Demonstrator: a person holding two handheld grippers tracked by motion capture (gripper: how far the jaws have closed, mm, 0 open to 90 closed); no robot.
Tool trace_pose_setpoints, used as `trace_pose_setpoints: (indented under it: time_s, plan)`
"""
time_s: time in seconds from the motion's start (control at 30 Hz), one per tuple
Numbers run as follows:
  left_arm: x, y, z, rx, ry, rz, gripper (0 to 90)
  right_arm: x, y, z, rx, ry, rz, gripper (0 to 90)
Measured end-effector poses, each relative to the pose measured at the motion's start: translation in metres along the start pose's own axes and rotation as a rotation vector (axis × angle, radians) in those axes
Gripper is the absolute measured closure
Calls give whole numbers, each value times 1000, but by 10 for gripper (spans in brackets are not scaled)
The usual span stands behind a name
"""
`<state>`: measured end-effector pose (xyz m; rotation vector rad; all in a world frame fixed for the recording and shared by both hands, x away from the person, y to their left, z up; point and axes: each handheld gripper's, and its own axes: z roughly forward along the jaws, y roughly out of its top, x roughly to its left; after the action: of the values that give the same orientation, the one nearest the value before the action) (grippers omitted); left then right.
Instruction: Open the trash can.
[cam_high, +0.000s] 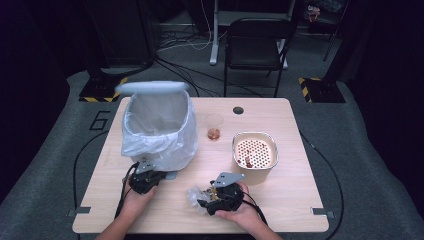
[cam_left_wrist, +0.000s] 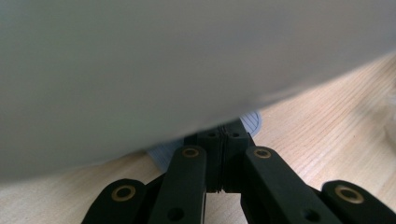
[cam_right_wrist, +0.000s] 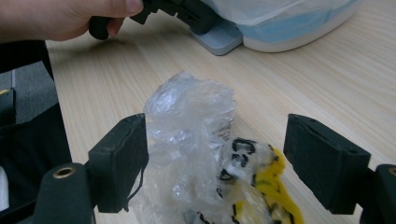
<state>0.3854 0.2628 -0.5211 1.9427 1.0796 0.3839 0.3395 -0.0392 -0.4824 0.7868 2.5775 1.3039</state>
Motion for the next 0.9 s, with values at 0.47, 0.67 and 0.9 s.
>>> trace_pose_setpoints:
  time_s: [0.47, 0.67, 0.9]
  plan:
    - [3, 0, 1, -12, -19, -34, 892, -1, -20, 30, 124, -14, -41, 560]
    - [4, 0, 1, -7, -19, -23, 892, 0, -21, 31, 141, 1, -89, 685]
    - [4, 0, 1, -14, -23, -37, 892, -1, -13, 23, 133, 21, -48, 738]
